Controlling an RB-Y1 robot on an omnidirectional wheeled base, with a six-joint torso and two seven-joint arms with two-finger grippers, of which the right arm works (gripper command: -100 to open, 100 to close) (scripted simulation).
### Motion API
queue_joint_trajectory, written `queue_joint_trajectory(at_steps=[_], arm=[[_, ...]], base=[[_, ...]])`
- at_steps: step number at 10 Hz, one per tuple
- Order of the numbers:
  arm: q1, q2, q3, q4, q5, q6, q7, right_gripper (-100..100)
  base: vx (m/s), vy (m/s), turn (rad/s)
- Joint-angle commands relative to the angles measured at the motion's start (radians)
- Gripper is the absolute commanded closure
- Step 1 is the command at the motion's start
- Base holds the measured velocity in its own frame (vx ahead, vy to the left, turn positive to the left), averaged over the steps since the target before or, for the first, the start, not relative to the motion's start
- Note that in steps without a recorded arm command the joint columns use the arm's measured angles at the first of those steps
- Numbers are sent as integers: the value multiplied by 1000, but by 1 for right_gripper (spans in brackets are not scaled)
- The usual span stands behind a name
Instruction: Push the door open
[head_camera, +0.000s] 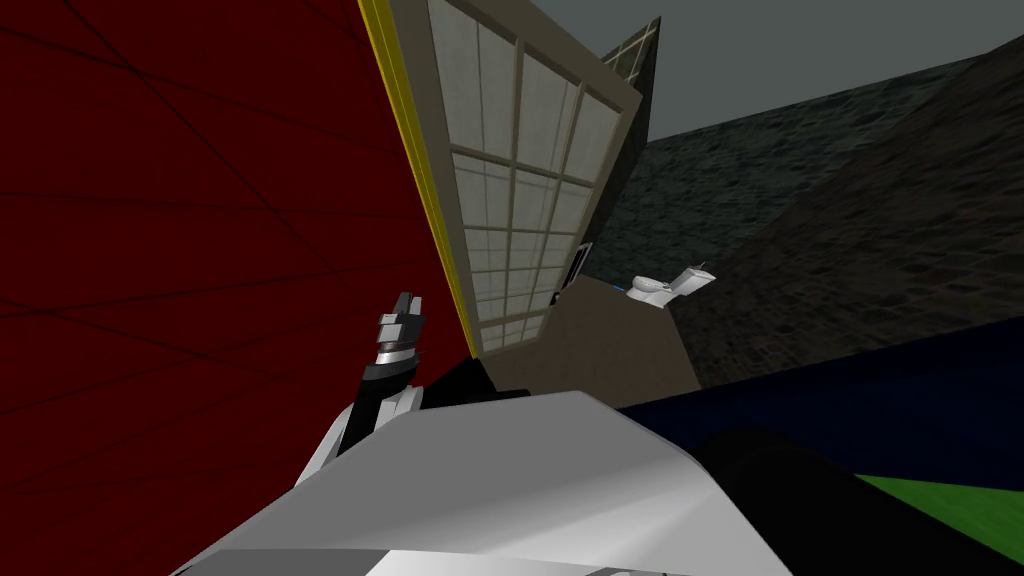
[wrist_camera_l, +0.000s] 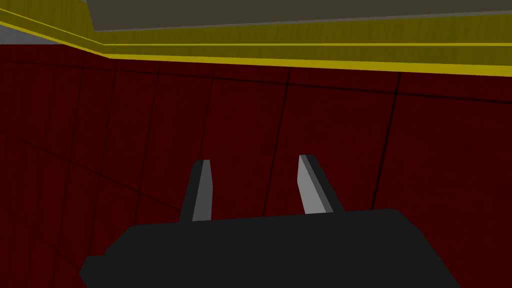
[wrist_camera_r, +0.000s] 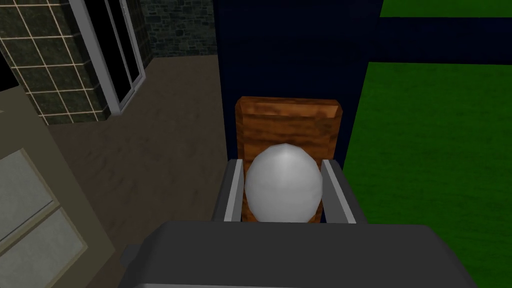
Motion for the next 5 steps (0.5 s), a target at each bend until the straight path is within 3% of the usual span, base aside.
queue_joint_trajectory(at_steps=[1,4,5], arm=[[17,0,-29,-21,-27,-3,17,100],[11,24,-69,-25,-72,-6,34,100],[11,24,-69,-25,-72,-6,34,100]], base=[[122,-136,-28],[140,-156,-17],[103,-114,-23]])
